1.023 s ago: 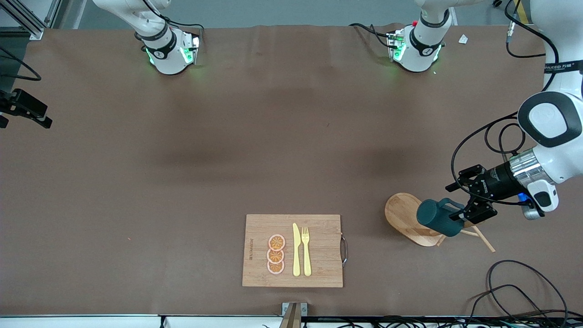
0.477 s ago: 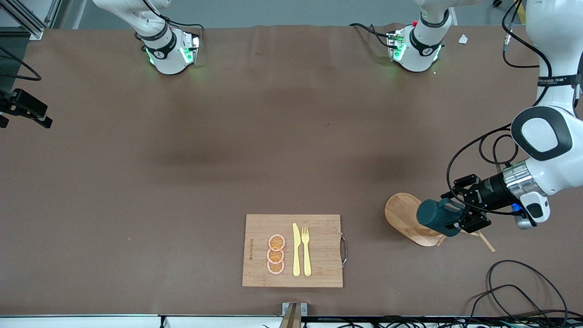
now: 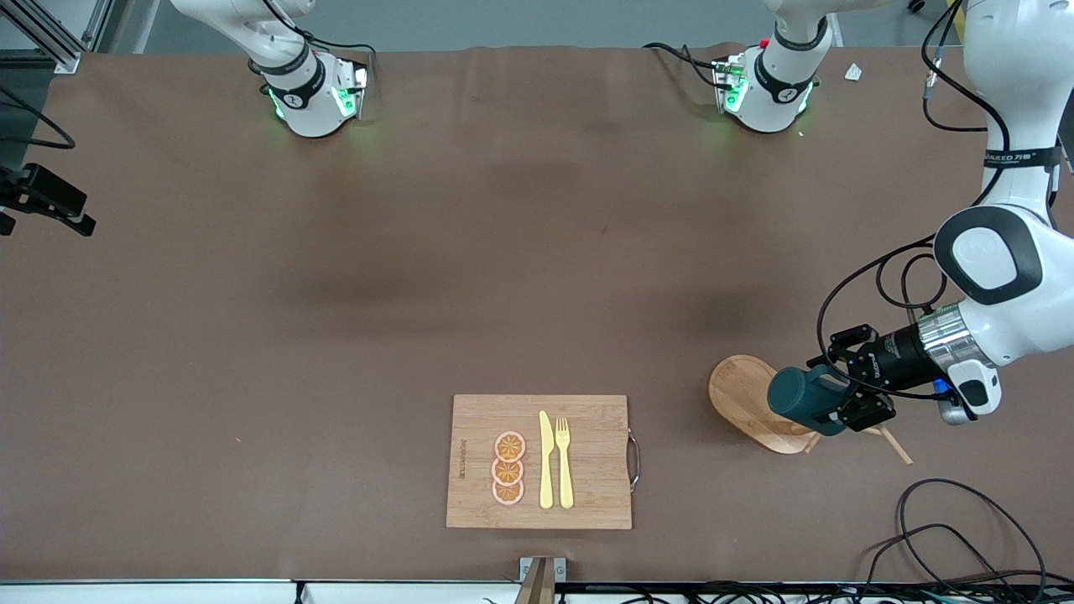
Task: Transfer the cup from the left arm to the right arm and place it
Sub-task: 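Close the left gripper on the teal mug's body, then lift the teal mug off the stand's peg with the left gripper, then carry the mug to mid-table and lower it upright with the left gripper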
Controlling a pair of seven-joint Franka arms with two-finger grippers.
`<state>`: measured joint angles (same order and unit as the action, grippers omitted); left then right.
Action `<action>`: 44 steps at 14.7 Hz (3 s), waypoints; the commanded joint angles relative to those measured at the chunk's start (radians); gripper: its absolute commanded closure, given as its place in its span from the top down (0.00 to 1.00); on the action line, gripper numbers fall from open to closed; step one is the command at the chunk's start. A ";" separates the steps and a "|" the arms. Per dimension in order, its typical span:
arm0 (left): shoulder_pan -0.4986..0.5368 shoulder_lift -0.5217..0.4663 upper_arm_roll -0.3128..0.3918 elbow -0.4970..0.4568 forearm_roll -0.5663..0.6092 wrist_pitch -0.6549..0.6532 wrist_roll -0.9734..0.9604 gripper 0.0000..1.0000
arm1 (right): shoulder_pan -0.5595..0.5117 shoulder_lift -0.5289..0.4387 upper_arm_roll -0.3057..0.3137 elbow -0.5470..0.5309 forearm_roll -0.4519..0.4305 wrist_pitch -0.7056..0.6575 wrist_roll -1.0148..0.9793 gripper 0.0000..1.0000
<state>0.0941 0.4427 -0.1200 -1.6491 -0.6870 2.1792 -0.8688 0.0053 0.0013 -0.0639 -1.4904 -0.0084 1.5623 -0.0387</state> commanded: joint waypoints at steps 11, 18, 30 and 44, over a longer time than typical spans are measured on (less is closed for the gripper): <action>-0.005 0.031 0.000 0.040 -0.006 0.008 -0.015 0.66 | -0.031 -0.015 0.016 -0.017 -0.012 0.007 -0.020 1.00; -0.043 -0.025 -0.013 0.064 0.107 -0.030 -0.093 0.66 | -0.031 -0.015 0.016 -0.017 -0.013 0.008 -0.027 1.00; -0.468 0.024 -0.023 0.176 0.697 -0.025 -0.513 0.66 | -0.045 0.000 0.015 -0.011 -0.009 0.010 -0.047 1.00; -0.836 0.284 -0.013 0.247 1.374 -0.007 -0.941 0.66 | -0.056 0.014 0.016 -0.022 -0.015 -0.002 -0.066 1.00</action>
<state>-0.7078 0.6916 -0.1459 -1.4376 0.5976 2.1776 -1.7578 -0.0232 0.0208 -0.0641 -1.5029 -0.0087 1.5616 -0.0868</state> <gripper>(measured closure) 0.163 0.000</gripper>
